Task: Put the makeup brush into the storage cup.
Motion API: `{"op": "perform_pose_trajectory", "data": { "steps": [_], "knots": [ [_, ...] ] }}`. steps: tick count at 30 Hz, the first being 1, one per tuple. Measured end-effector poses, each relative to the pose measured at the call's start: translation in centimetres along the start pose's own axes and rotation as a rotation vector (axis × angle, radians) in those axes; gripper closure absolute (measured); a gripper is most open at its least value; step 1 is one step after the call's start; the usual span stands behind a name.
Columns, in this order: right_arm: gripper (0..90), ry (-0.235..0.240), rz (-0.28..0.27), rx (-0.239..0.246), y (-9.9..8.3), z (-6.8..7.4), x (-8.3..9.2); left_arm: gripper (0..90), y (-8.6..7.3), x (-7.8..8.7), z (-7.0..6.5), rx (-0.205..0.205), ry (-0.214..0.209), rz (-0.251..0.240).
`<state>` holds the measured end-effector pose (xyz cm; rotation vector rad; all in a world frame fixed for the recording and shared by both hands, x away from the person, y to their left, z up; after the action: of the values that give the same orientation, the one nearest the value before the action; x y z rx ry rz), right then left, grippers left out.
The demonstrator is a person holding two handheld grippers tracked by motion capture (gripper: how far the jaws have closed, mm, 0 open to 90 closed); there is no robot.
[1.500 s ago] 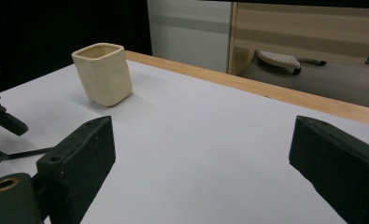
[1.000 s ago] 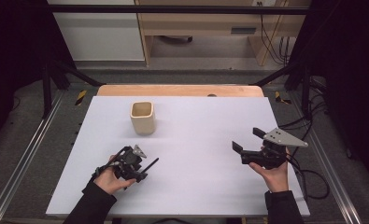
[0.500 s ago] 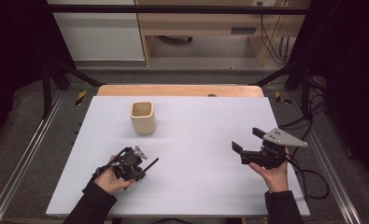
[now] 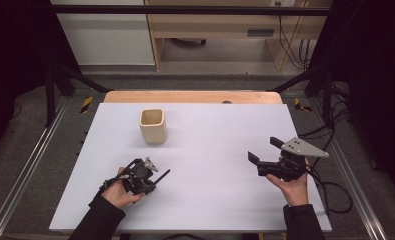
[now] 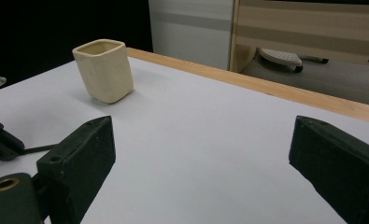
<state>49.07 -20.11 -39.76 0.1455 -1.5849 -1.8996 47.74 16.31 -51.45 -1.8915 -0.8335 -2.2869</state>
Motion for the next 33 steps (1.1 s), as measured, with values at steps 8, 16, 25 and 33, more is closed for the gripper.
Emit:
{"op": "perform_pose_trajectory", "data": {
  "steps": [8,16,25,33],
  "knots": [
    [7.4,0.000,0.002,0.000,-0.03,0.01,-0.04,81.4,0.05,0.03,-0.13,-0.008,-0.005,0.012],
    [7.4,0.001,0.003,0.001,-0.05,0.02,-0.07,83.5,0.12,0.01,-0.21,-0.008,-0.006,0.010],
    [7.4,0.001,0.003,0.001,-0.07,0.04,-0.11,83.7,0.11,0.04,-0.21,-0.015,-0.004,0.013],
    [7.4,0.001,0.004,0.002,-0.08,0.03,-0.11,83.8,0.08,0.10,-0.13,-0.021,0.004,0.009]
  ]
}}
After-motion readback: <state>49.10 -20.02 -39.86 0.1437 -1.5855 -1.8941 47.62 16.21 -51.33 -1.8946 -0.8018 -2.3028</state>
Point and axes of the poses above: each handheld gripper's, and its own axes: x roughly backward along the jaws, y roughly out of its top, z roughly to its left, the point moved 7 cm from there along -x, roughly forward along the jaws, and after that the axes turned 13 degrees about -x, right-handed, at the moved point
